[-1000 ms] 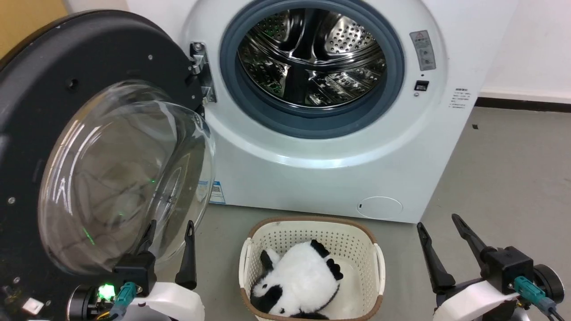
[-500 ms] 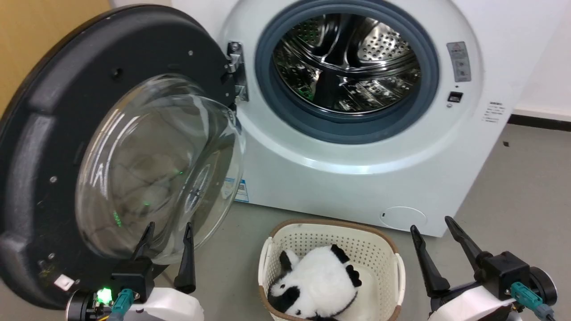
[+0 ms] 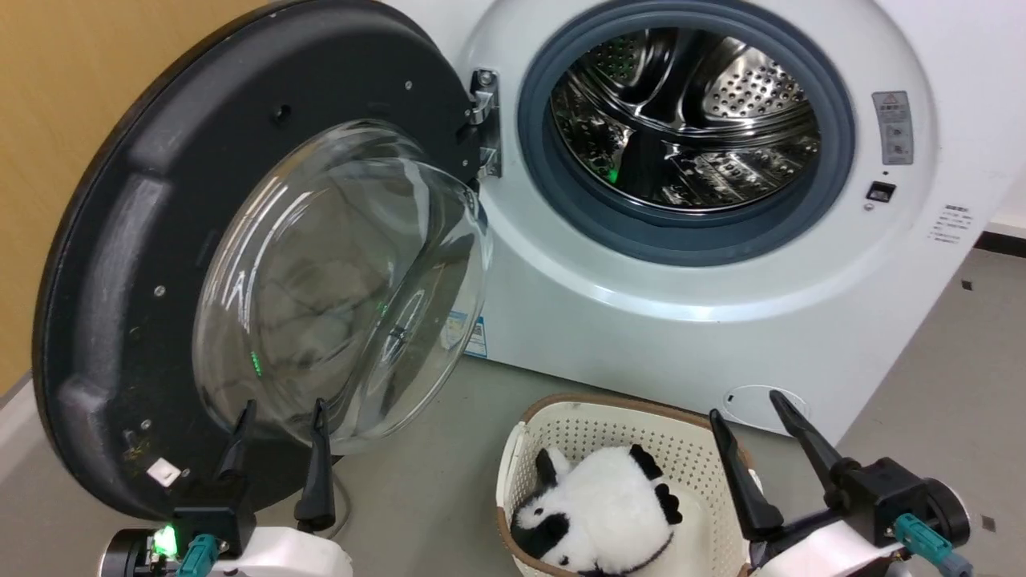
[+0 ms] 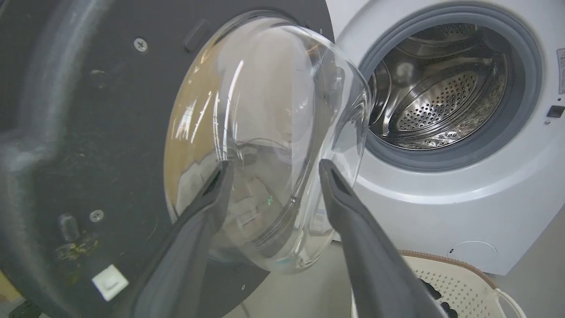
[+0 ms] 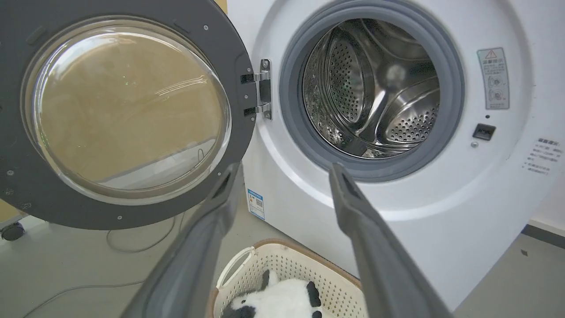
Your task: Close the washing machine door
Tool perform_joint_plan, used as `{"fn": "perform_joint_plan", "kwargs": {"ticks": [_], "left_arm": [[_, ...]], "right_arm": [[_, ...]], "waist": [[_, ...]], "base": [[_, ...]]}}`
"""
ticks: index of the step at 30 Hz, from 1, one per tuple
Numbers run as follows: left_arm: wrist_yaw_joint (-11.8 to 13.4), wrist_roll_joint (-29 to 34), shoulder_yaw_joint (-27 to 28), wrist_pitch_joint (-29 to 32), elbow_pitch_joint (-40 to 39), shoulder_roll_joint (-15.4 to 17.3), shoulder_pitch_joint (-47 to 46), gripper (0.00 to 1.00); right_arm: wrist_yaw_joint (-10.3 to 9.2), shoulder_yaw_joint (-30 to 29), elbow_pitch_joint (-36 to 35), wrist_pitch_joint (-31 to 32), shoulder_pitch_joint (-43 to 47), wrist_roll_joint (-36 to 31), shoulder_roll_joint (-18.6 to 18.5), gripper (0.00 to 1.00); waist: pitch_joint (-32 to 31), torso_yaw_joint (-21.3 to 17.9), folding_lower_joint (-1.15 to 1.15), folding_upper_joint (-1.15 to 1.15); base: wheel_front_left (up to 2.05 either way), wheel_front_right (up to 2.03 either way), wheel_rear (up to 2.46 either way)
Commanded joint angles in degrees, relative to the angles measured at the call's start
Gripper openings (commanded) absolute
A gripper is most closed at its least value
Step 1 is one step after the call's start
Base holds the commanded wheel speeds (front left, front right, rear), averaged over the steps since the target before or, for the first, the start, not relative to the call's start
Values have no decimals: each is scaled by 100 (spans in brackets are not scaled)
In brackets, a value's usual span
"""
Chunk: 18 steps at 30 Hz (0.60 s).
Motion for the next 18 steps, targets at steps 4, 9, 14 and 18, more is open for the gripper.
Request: {"fn": "perform_joint_plan", "kwargs": {"ticks": [4, 9, 14, 18], "left_arm": [[85, -71, 62, -93, -133, 5, 131, 100], [164, -110, 98, -153, -249, 5, 204, 100], [248, -158, 156, -213, -378, 6, 286, 100], [295, -187, 200, -261, -462, 6, 358, 100]], "right_arm": [[2, 156, 70, -100, -132, 52, 15, 100], [2, 316, 135, -160, -217, 98, -5, 100], [2, 472, 204, -219, -316, 177, -39, 100], [3, 584, 241, -267, -390, 239, -60, 100]], "waist": [[32, 150, 0, 0], [54, 285, 0, 0], [69, 416, 0, 0], [76, 515, 0, 0]], "base": [[0, 0, 0], [0, 0, 0], [0, 0, 0], [0, 0, 0]]}}
